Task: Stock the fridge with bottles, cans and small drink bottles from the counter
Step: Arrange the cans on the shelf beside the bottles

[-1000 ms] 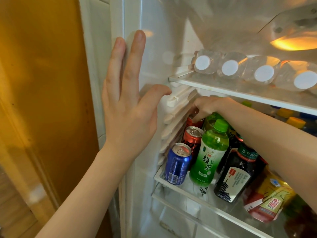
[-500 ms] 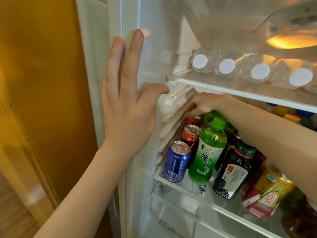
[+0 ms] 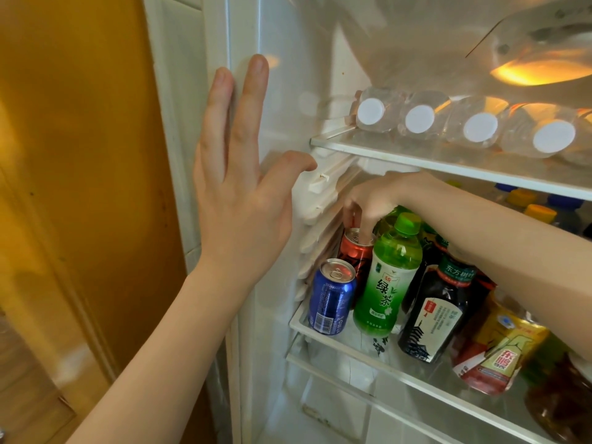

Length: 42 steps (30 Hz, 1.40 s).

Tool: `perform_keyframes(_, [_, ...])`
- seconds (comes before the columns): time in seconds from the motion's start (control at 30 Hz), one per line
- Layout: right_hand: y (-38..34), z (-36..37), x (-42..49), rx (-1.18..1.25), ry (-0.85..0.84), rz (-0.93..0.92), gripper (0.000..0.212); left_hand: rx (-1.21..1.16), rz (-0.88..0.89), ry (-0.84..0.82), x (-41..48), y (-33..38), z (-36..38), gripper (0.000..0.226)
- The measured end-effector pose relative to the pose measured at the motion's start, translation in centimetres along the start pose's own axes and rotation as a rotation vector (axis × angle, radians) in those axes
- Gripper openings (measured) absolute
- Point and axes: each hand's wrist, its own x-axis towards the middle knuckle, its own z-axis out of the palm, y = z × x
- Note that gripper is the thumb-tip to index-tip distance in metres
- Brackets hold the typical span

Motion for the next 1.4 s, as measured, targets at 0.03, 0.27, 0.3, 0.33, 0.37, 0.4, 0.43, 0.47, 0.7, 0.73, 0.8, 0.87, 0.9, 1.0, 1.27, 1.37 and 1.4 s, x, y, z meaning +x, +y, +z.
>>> perform_keyframes(0.03, [0.0,0.0,0.0,0.015,-0.006,0.005,0.046,0.000,0.000,0.001,0.0,0.0,0.0,0.024])
perform_keyframes(0.27, [-0.2,0.1,-0.9,0.057,-0.038,0.029,0.052,-0.002,0.000,-0.002,-0.1,0.1,0.0,0.024])
perform_keyframes(0.3, [-0.4,0.2,-1.0,0.029,-0.046,0.027,0.058,-0.003,-0.001,-0.004,-0.1,0.1,0.0,0.024])
perform_keyframes(0.33, [-0.6,0.3,-1.1,-0.002,-0.041,0.025,0.063,-0.004,-0.002,-0.005,-0.1,0.1,0.0,0.024])
perform_keyframes(0.37, [-0.7,0.4,-1.1,-0.032,-0.024,0.019,0.065,-0.003,-0.002,-0.004,-0.1,0.1,0.0,0.025])
perform_keyframes(0.4, [-0.7,0.5,-1.0,-0.054,0.000,0.008,0.065,-0.001,-0.002,-0.002,-0.1,0.1,0.0,0.026])
perform_keyframes(0.43, [-0.7,0.6,-0.9,-0.064,0.023,-0.004,0.064,0.001,-0.002,0.001,-0.1,0.1,0.0,0.027])
perform_keyframes(0.47, [-0.6,0.7,-0.8,-0.062,0.042,-0.010,0.064,0.000,-0.001,0.001,-0.1,0.1,0.0,0.028])
perform_keyframes(0.7, [0.0,1.3,-0.3,0.016,0.120,-0.036,0.061,0.001,0.007,-0.002,-0.2,-0.1,-0.1,0.026])
perform_keyframes(0.73, [0.1,1.2,-0.3,0.028,0.146,-0.039,0.055,0.003,0.006,-0.001,-0.1,-0.1,-0.1,0.025])
perform_keyframes(0.8, [0.3,0.8,-0.3,0.011,0.193,-0.033,0.045,0.008,0.007,0.004,-0.1,0.0,0.0,0.026])
perform_keyframes(0.87, [0.4,0.8,-0.2,-0.012,0.190,-0.012,0.035,0.007,0.003,0.014,-0.1,0.1,0.1,0.027])
perform_keyframes(0.9, [0.3,0.9,0.0,-0.027,0.187,-0.009,0.030,0.006,-0.001,0.015,-0.1,0.1,0.1,0.028])
perform_keyframes(1.0, [0.2,0.9,0.2,-0.039,0.197,-0.032,0.030,0.010,0.001,0.018,-0.2,0.2,0.1,0.029])
perform_keyframes(1.27, [0.1,0.8,-0.2,0.010,0.194,-0.062,0.046,0.012,0.013,-0.022,-0.4,0.2,0.0,0.031])
perform_keyframes(1.37, [0.1,0.8,-0.1,0.012,0.194,-0.064,0.049,0.004,0.007,-0.044,-0.5,0.3,0.0,0.032])
perform_keyframes(1.4, [0.1,0.9,-0.1,0.013,0.199,-0.062,0.050,0.004,0.007,-0.050,-0.5,0.3,0.0,0.032])
